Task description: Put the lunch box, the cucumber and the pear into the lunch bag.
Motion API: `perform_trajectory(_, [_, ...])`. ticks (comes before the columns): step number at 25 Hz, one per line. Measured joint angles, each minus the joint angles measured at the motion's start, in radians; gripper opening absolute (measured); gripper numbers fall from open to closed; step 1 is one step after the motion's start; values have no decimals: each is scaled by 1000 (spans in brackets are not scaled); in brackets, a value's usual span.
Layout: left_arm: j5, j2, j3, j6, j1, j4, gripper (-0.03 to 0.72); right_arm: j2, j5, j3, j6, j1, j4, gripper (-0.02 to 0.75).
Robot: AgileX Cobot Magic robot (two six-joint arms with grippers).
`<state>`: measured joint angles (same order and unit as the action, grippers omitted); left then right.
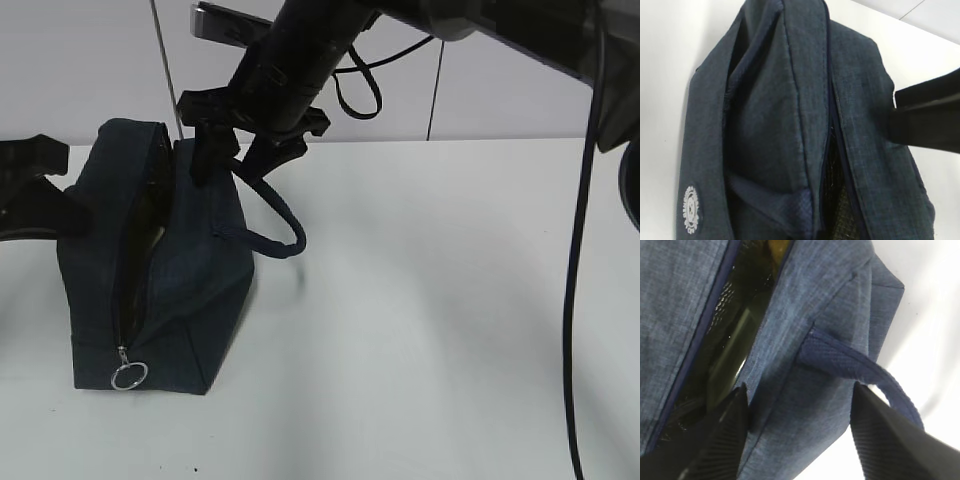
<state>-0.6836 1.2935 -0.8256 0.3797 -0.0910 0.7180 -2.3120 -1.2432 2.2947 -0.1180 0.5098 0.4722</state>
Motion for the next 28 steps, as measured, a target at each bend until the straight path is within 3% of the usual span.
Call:
perform_trajectory(10, [2, 0, 0, 0, 0, 1, -15, -21, 0, 0, 0, 24, 38, 396])
perform_trajectory(12, [2, 0, 0, 0, 0, 1, -15, -40, 0, 0, 0, 26, 40, 314])
perform_trajectory(15, [2, 0, 0, 0, 0, 1, -15, -46, 0, -2, -4, 28, 31, 97])
perform_trajectory(17, [3, 0, 0, 0, 0, 6, -15, -42, 0, -2, -6, 28, -8, 23])
perform_trajectory(22, [21, 2, -2, 47, -12, 69, -15, 0, 0, -2, -6, 28, -139, 8])
perform_trajectory(28, [25, 57, -69, 83, -106, 118, -15, 71, -12, -8, 4, 22, -292, 7])
